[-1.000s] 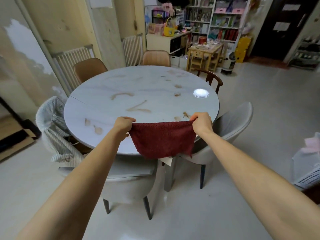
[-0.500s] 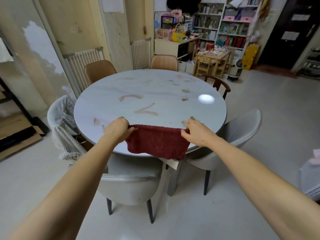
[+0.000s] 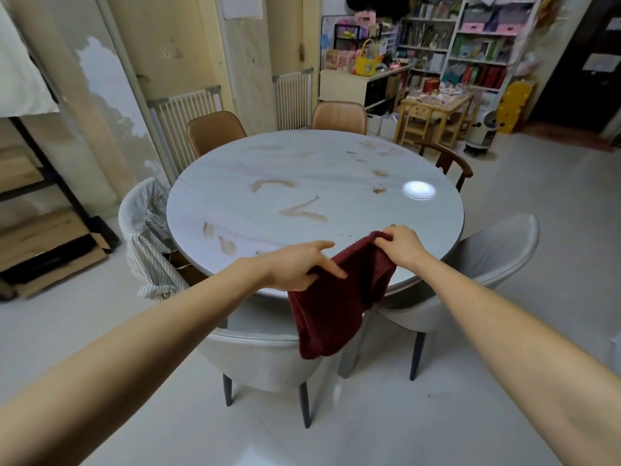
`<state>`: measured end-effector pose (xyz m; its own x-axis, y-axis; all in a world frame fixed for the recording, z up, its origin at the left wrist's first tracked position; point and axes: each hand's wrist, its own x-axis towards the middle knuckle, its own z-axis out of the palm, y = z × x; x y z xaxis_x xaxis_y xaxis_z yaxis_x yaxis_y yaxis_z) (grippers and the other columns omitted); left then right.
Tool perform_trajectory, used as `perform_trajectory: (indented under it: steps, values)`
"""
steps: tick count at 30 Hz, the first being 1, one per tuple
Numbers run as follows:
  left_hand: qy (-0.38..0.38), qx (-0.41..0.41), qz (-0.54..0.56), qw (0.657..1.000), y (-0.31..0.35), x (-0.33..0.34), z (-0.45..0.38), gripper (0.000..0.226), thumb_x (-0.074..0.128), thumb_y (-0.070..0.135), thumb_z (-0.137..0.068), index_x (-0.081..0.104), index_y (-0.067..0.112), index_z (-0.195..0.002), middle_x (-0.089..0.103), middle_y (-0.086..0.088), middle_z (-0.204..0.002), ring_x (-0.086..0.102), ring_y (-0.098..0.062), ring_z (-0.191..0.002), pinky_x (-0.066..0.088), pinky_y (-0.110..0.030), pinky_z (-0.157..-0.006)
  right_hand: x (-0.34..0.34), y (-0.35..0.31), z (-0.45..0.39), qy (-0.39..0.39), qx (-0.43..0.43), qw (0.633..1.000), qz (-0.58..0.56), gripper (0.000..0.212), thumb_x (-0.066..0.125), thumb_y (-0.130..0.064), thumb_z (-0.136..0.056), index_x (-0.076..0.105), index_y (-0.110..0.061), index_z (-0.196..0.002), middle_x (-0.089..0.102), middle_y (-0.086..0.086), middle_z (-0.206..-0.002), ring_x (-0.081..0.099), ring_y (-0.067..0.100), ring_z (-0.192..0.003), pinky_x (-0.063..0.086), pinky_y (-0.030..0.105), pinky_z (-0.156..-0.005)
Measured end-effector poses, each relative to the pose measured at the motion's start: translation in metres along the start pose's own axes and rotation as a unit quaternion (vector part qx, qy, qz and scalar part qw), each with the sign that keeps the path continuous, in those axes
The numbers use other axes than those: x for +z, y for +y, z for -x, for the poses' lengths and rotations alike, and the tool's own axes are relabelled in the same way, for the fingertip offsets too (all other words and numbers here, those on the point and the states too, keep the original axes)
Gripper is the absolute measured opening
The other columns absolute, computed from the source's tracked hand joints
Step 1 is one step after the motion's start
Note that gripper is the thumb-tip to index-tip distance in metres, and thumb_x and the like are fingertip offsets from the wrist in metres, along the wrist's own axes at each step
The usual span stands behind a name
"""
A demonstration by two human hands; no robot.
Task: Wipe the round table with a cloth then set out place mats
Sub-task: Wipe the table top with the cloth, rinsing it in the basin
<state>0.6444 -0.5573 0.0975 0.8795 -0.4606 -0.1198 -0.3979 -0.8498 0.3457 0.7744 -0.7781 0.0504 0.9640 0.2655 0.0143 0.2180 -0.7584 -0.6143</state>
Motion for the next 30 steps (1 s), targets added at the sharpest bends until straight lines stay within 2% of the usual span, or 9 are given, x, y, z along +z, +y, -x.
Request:
perform_trajectory:
  steps: [3,7,10,13,16,19,21,25,30]
  values:
    - [-0.056,-0.16,0.027,0.985,-0.015,0.008,-0.005,0.065,0.037,-0.009,-0.083,0.055,0.028,-0.135,0.051,-0.004,-0.139,0.049,-0.023,-0.125,0.041,-0.026,-0.1,0.004,-0.007,0.007,0.001,-0.003,1.0,-0.012,0.021,0.066,-0.017,-0.088,0.05,-0.013,-0.074,0.049,-0.003,-0.075,0.048,0.02,-0.08,0.036,0.03,-0.068]
    - [0.09,-0.293,0.358,0.882,-0.021,0.017,-0.004,0.056,0.038,-0.012,-0.089,0.045,0.013,-0.139,0.055,-0.009,-0.106,0.059,-0.016,-0.079,0.052,-0.017,-0.053,0.014,-0.028,0.022,-0.076,0.002,0.992,-0.104,0.018,0.07,-0.016,-0.085,0.054,-0.013,-0.077,0.06,0.005,-0.081,0.057,0.02,-0.079,0.044,0.03,-0.071]
    - [0.115,-0.28,0.526,0.794,-0.013,0.014,-0.008,0.051,0.036,-0.013,-0.092,0.045,0.012,-0.135,0.057,-0.013,-0.107,0.062,-0.02,-0.081,0.06,-0.028,-0.06,0.024,-0.053,0.042,-0.099,-0.004,0.969,-0.227,0.012,0.066,-0.012,-0.09,0.056,-0.011,-0.082,0.062,0.01,-0.079,0.058,0.018,-0.07,0.045,0.025,-0.064]
    - [0.108,-0.25,0.595,0.757,0.0,0.005,-0.014,0.023,0.037,0.003,-0.098,0.056,0.003,-0.112,0.062,-0.014,-0.094,0.066,-0.022,-0.078,0.06,-0.033,-0.07,0.035,-0.078,0.056,-0.103,-0.012,0.953,-0.286,0.008,0.058,-0.009,-0.094,0.065,-0.012,-0.092,0.066,0.005,-0.089,0.061,0.014,-0.081,0.048,0.021,-0.074]
    - [0.12,-0.258,0.575,0.767,-0.006,0.003,-0.015,0.035,0.037,0.034,-0.102,0.056,0.006,-0.093,0.063,-0.01,-0.078,0.066,-0.017,-0.067,0.058,-0.03,-0.065,0.037,-0.085,0.062,-0.156,0.008,0.934,-0.32,0.025,0.048,-0.006,-0.095,0.071,-0.013,-0.101,0.069,0.007,-0.105,0.062,0.018,-0.098,0.048,0.029,-0.088]
    - [0.149,-0.285,0.558,0.765,-0.021,0.008,-0.009,0.016,0.041,0.011,-0.098,0.055,0.008,-0.106,0.06,-0.011,-0.085,0.064,-0.015,-0.056,0.053,-0.021,-0.054,0.03,-0.078,0.063,-0.196,0.017,0.901,-0.387,0.028,0.046,-0.006,-0.095,0.07,-0.009,-0.11,0.069,0.011,-0.112,0.064,0.019,-0.099,0.054,0.026,-0.082]
    - [0.174,-0.283,0.592,0.734,-0.031,0.008,-0.006,0.025,0.037,-0.001,-0.095,0.052,0.007,-0.113,0.06,-0.015,-0.09,0.067,-0.019,-0.061,0.054,-0.022,-0.056,0.033,-0.07,0.059,-0.181,-0.011,0.913,-0.365,0.026,0.057,-0.017,-0.095,0.066,-0.015,-0.119,0.068,0.005,-0.116,0.064,0.015,-0.106,0.052,0.026,-0.09]
    - [0.181,-0.257,0.623,0.716,-0.037,0.004,-0.008,0.025,0.036,-0.007,-0.095,0.049,0.0,-0.115,0.06,-0.023,-0.103,0.071,-0.026,-0.076,0.058,-0.024,-0.063,0.06,-0.069,0.063,-0.189,-0.028,0.942,-0.275,0.063,0.08,-0.035,-0.076,0.049,-0.027,-0.131,0.058,-0.01,-0.124,0.053,0.003,-0.116,0.045,0.024,-0.095]
    - [0.113,-0.229,0.634,0.73,-0.039,0.0,-0.018,0.017,0.048,0.02,-0.1,0.051,0.011,-0.114,0.068,-0.02,-0.103,0.073,-0.03,-0.083,0.06,-0.029,-0.069,0.086,-0.073,0.054,-0.054,0.026,0.951,-0.303,0.013,0.061,-0.015,-0.092,0.054,-0.01,-0.101,0.06,0.003,-0.091,0.057,0.015,-0.084,0.044,0.024,-0.072]
